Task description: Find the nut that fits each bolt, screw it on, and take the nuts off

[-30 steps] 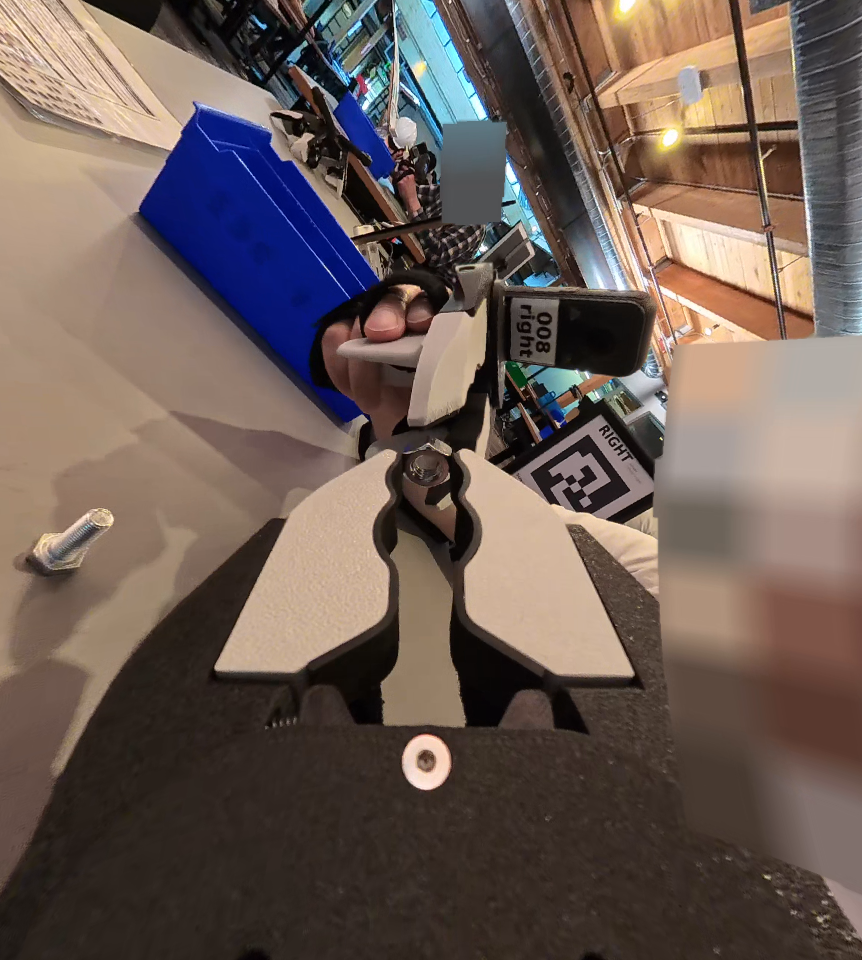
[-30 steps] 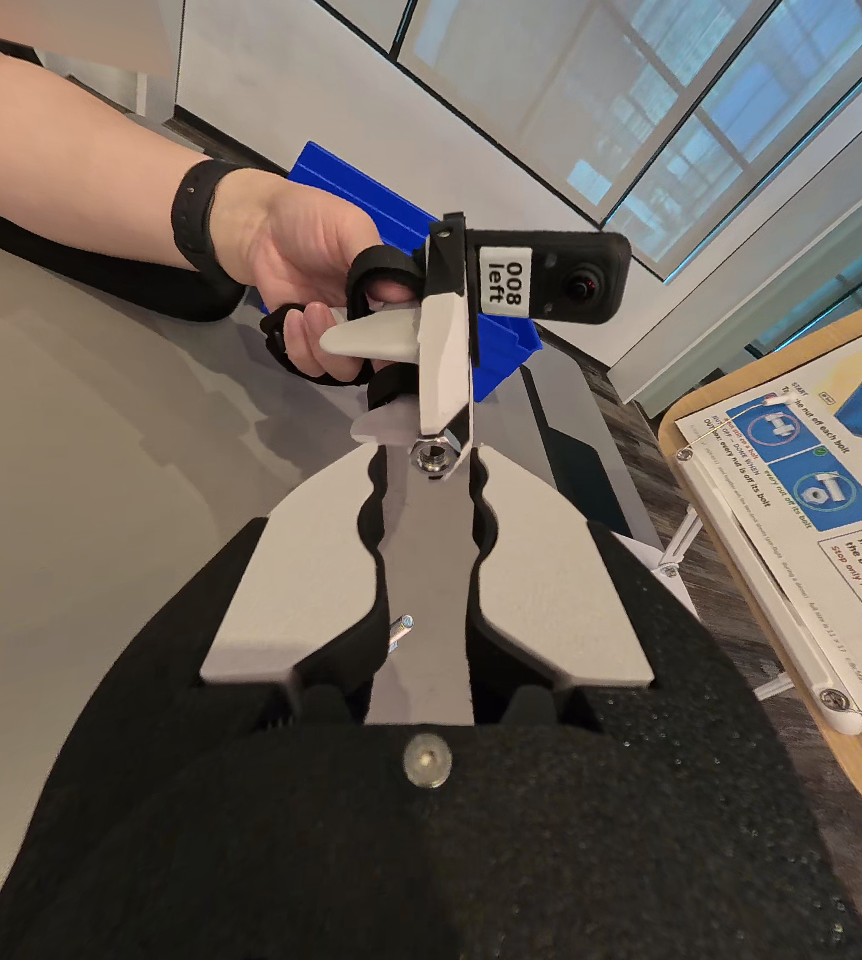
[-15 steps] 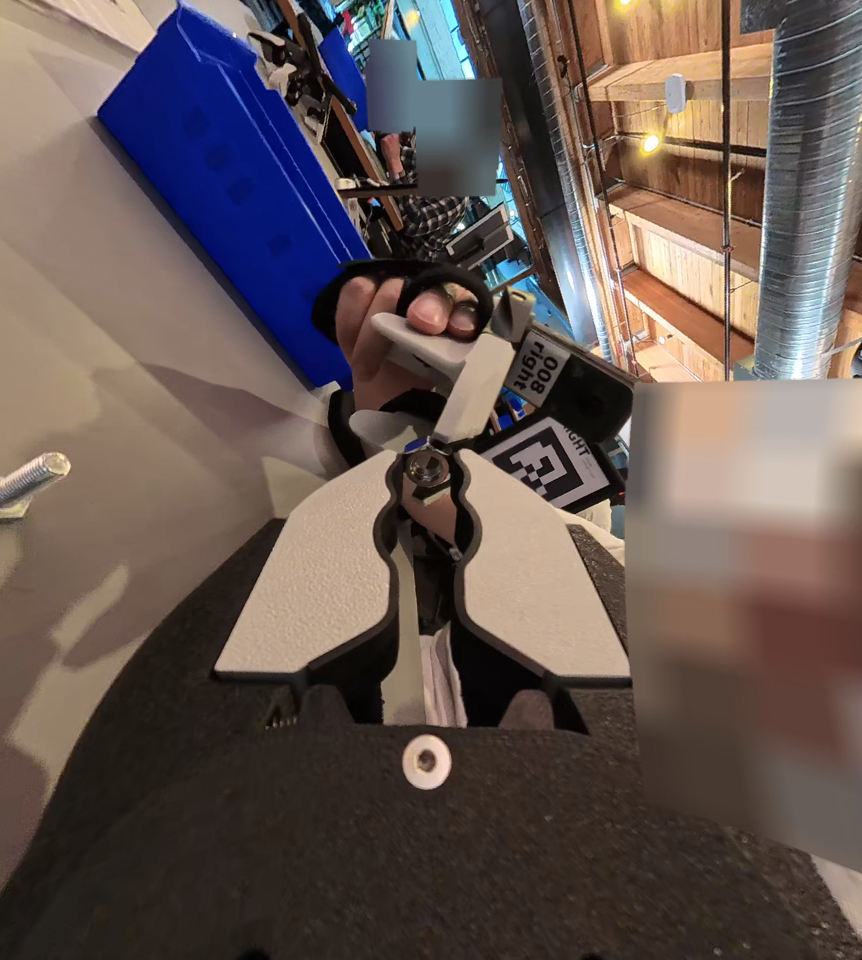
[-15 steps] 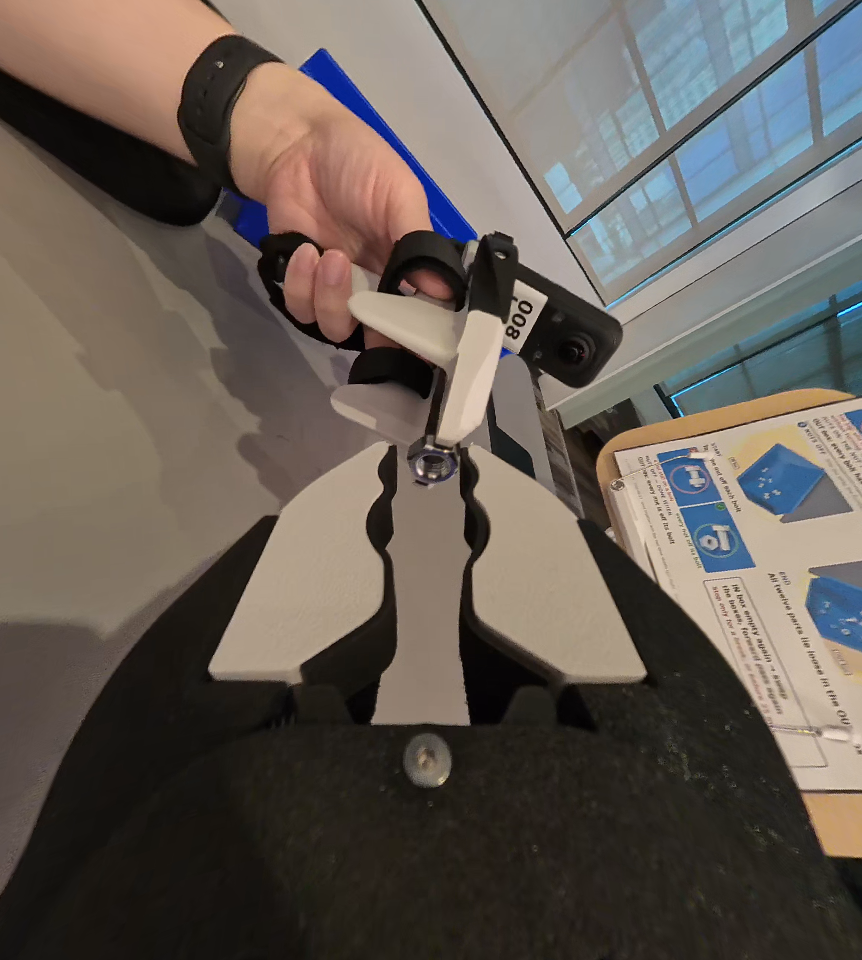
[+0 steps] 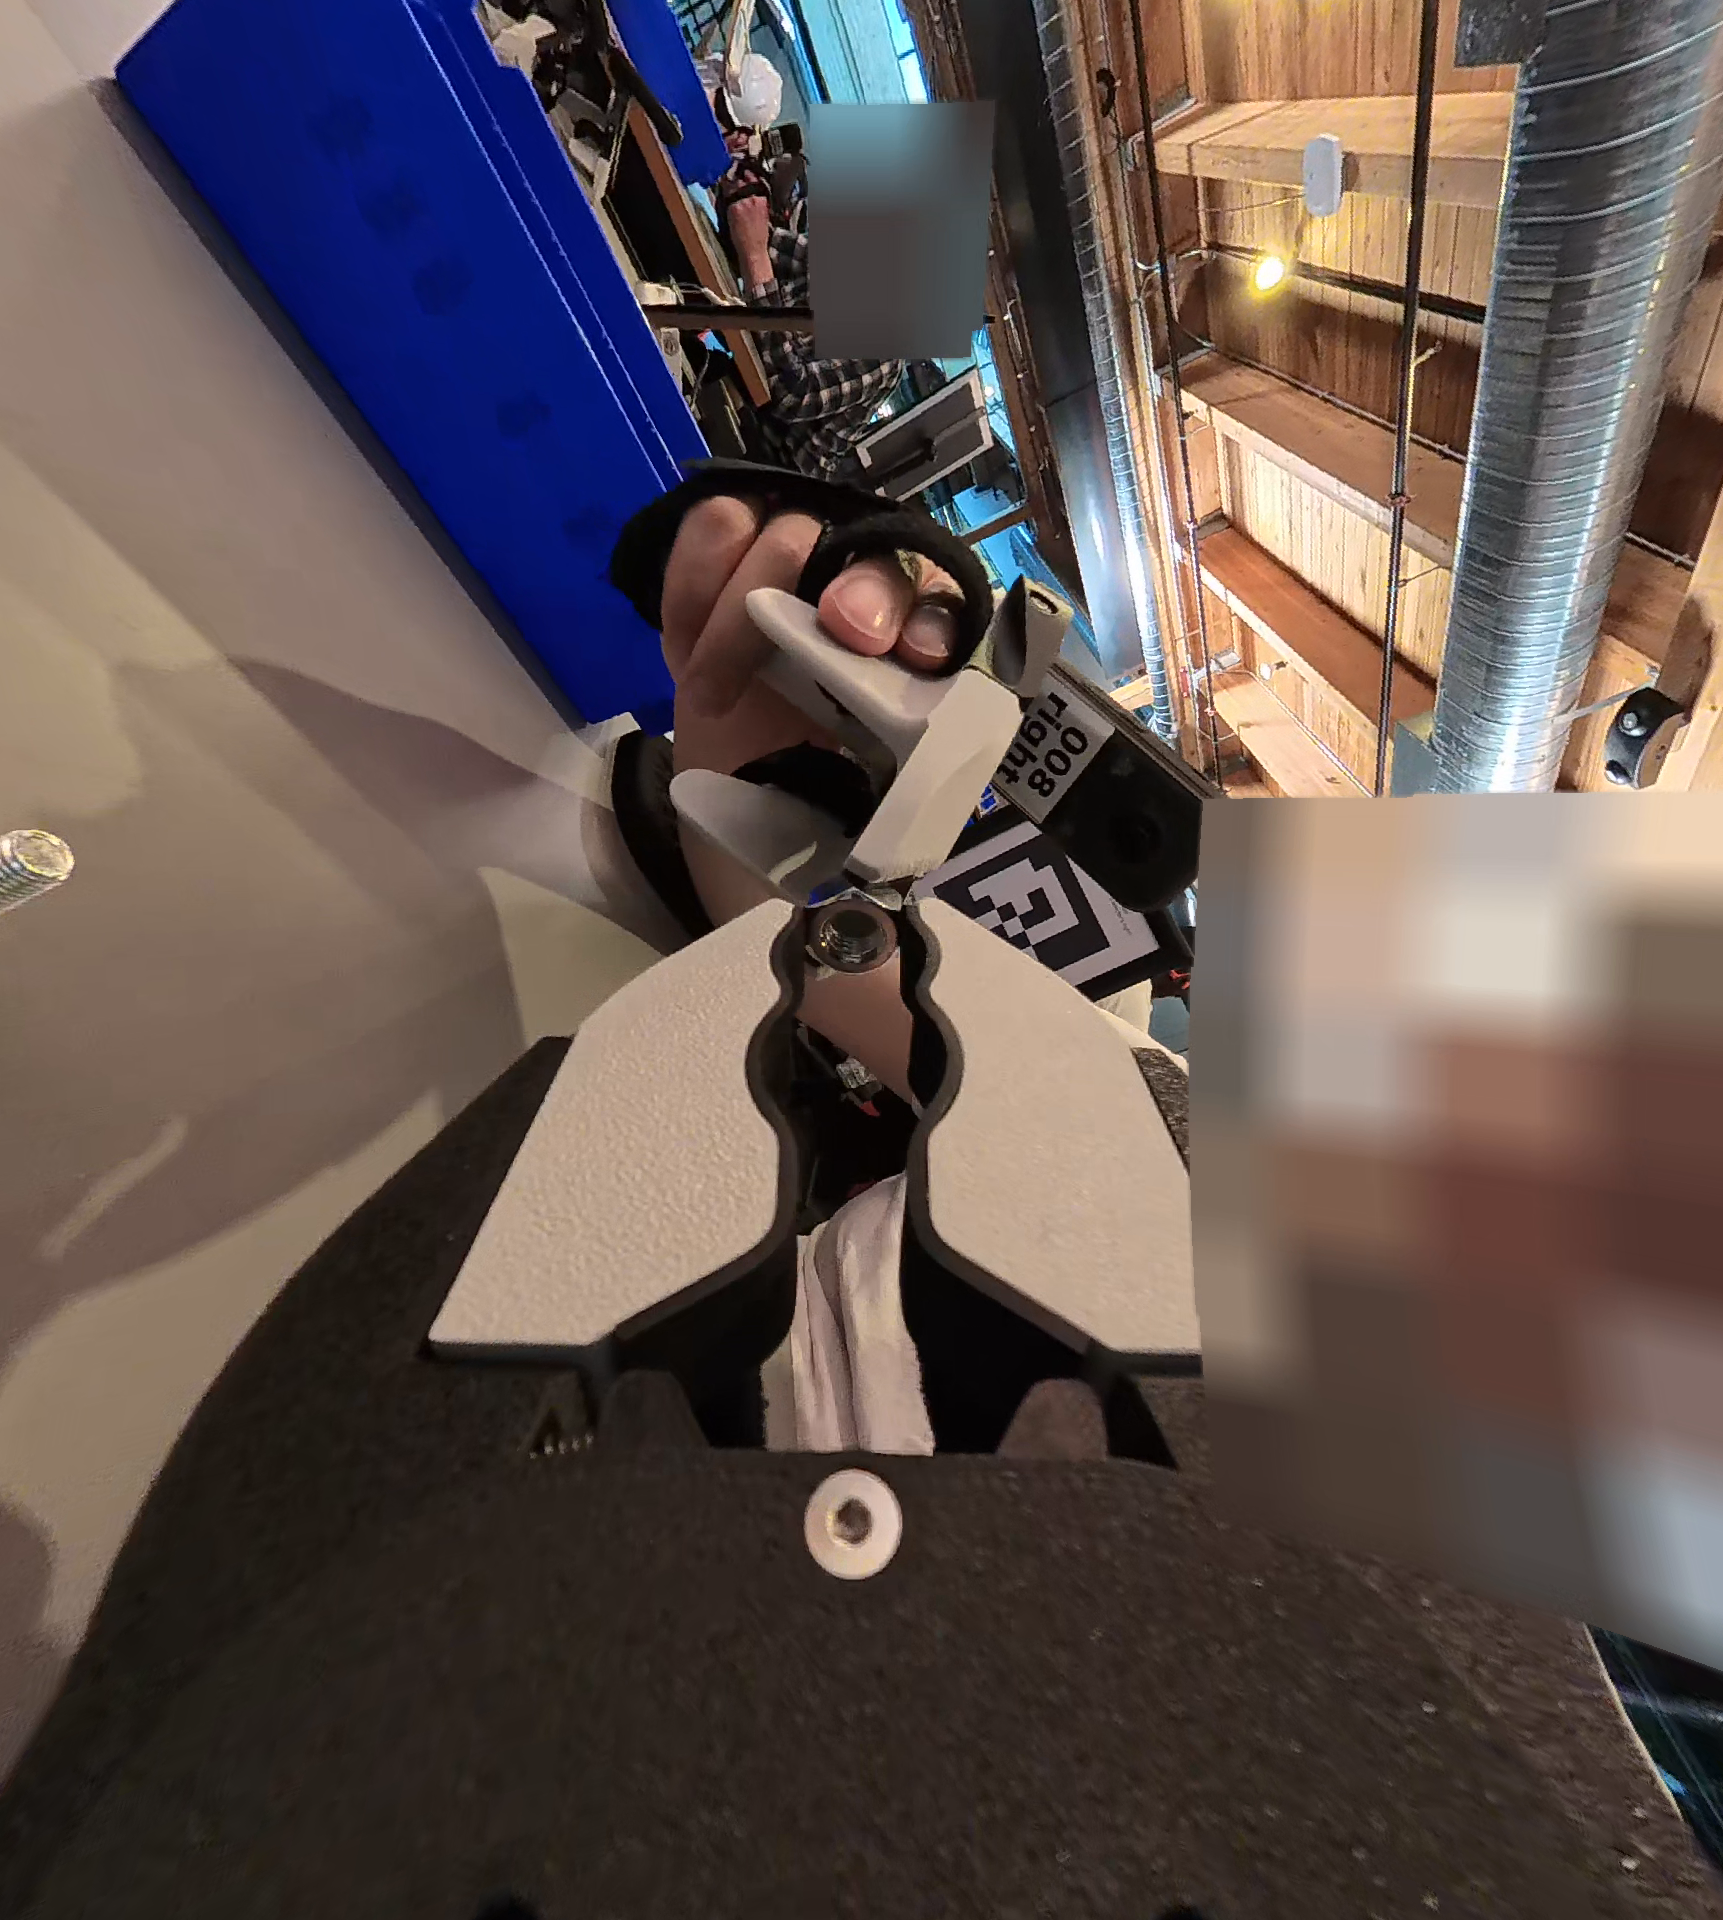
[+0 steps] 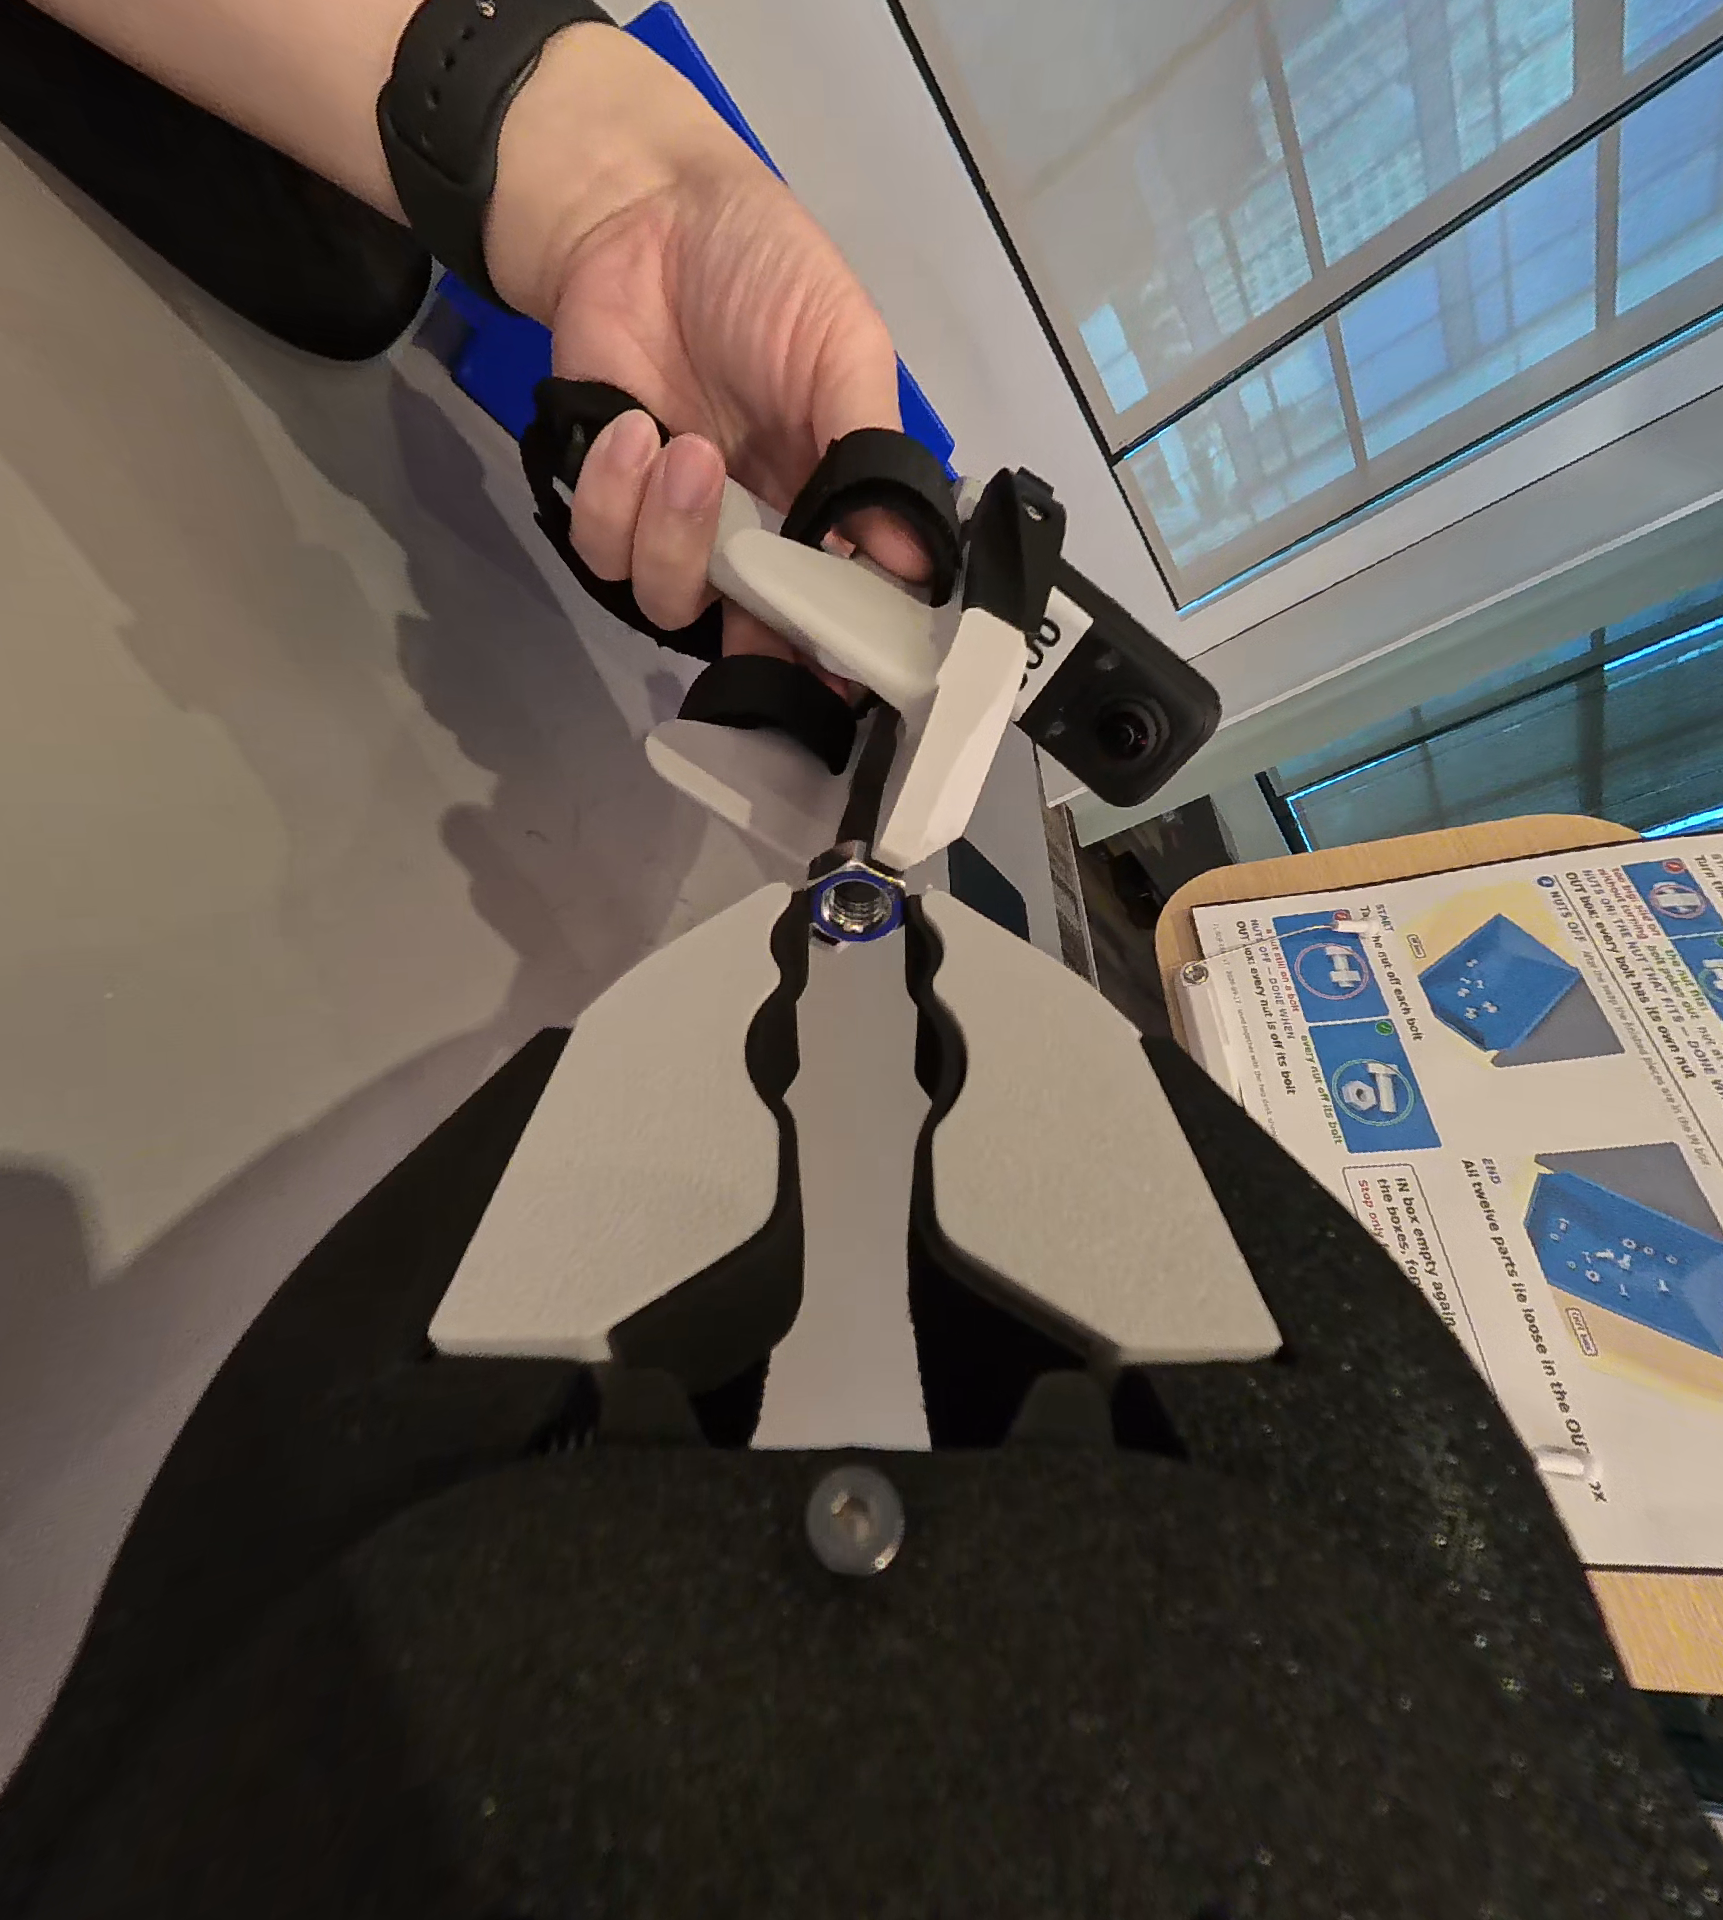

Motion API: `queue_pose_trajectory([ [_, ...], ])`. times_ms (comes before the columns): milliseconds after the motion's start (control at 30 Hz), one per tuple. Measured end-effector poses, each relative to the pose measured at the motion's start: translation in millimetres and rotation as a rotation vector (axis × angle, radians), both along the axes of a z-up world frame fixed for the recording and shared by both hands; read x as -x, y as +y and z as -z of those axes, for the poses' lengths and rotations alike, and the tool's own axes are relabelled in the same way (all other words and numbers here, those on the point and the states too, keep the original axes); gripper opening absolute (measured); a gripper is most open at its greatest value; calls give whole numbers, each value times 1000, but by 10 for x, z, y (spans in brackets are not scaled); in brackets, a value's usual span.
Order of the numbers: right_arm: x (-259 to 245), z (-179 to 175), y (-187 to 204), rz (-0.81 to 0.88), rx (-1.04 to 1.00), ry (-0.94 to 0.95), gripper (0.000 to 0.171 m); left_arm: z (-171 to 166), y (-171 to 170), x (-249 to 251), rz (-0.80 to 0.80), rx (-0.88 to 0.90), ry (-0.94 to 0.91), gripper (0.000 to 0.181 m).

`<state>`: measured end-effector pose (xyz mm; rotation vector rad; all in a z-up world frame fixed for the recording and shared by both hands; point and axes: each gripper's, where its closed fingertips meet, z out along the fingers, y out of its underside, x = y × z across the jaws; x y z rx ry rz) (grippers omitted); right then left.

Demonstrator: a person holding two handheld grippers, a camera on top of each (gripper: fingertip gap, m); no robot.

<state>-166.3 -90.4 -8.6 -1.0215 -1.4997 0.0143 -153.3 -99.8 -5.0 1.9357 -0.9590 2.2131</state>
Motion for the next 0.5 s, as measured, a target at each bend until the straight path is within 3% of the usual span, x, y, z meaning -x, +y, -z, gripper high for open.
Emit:
queue_pose_trajectory([
  [500,32,-36,-41,-19,-10,25,17,-27,-37,12,31,28,-18,16],
])
